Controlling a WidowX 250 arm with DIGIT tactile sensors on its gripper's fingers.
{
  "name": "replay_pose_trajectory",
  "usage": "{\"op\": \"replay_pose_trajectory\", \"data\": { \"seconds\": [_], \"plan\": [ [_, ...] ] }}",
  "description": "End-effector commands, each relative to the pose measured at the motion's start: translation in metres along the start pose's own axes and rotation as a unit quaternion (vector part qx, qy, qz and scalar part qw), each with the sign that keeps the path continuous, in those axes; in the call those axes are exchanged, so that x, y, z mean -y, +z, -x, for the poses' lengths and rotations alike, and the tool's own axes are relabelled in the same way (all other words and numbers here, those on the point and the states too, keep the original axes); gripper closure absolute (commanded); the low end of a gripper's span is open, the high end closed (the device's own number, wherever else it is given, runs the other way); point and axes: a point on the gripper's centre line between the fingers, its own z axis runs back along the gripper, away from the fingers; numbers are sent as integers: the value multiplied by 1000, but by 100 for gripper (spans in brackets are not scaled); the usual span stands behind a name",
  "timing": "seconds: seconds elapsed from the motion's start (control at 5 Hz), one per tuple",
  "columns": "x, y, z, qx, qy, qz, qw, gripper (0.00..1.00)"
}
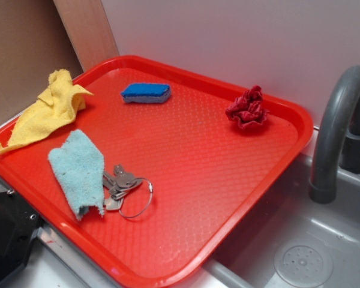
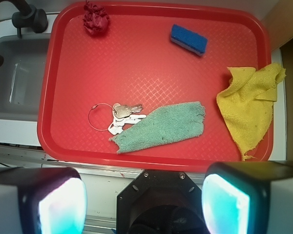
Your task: Grab the red paper.
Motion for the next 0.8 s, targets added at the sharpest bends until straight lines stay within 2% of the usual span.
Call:
{"op": "replay_pose_trajectory", "data": {
  "seconds": [0.0,0.4,0.6],
  "plan": [
    [0,0,0,0,0,0,1000,0],
    [35,-5,-32,36,-28,13,999,0],
    [47,-16,-78,54,-7,29,998,0]
  ]
}}
